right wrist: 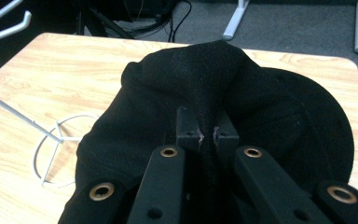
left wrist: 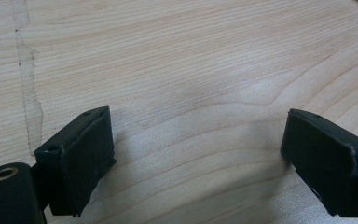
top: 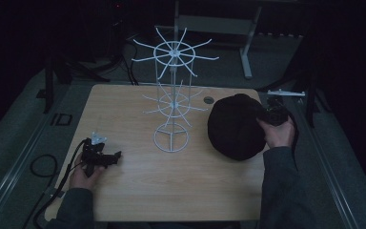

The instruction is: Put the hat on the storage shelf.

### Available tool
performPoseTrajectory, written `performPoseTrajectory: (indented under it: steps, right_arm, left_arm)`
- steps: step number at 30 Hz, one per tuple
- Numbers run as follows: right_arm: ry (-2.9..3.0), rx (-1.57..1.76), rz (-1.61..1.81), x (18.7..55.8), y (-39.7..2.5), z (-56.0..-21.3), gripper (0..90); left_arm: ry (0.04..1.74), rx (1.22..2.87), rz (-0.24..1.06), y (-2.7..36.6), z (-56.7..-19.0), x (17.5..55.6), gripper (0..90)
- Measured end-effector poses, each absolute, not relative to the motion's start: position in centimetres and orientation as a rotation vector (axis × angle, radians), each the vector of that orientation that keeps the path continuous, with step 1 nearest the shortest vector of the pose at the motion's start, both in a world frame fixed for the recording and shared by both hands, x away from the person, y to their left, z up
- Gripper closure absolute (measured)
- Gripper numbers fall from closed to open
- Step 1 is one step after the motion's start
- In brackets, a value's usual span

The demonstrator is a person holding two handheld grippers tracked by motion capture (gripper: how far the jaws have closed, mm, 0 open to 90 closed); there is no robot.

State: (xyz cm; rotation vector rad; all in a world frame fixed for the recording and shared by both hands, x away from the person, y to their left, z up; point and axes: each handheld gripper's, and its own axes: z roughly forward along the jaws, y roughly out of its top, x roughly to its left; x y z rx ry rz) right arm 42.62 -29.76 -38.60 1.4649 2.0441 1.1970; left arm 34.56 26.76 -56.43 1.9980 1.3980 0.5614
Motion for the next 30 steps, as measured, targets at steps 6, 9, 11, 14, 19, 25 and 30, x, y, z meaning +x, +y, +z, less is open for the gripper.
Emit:
performPoseTrajectory:
  steps: [6, 9, 11, 14, 19, 25, 30]
  right_arm:
    - [2.029, 1.447, 1.223, 42.5, -30.2, -37.6, 85.6]
    - [2.022, 1.438, 1.240, 42.4, -30.4, -37.1, 85.6]
    - [2.023, 1.431, 1.249, 42.3, -30.5, -36.8, 85.6]
    - [2.022, 1.413, 1.265, 42.2, -30.6, -36.2, 85.6]
    - [2.022, 1.388, 1.290, 42.0, -30.6, -35.1, 85.6]
    - [2.024, 1.347, 1.336, 41.7, -30.9, -33.7, 85.6]
    - [2.029, 1.312, 1.363, 41.6, -31.2, -32.8, 85.6]
  left_arm:
    - [1.398, 2.001, 0.561, 26.8, -56.4, 34.6, 10.2]
    - [1.399, 1.998, 0.562, 26.8, -56.4, 34.6, 10.2]
    - [1.399, 1.998, 0.562, 26.8, -56.4, 34.6, 10.2]
    - [1.398, 2.000, 0.562, 26.8, -56.4, 34.6, 10.2]
    - [1.398, 2.000, 0.562, 26.8, -56.4, 34.6, 10.2]
    - [1.398, 1.999, 0.562, 26.8, -56.4, 34.6, 10.2]
    - [1.398, 2.002, 0.560, 26.8, -56.4, 34.6, 10.2]
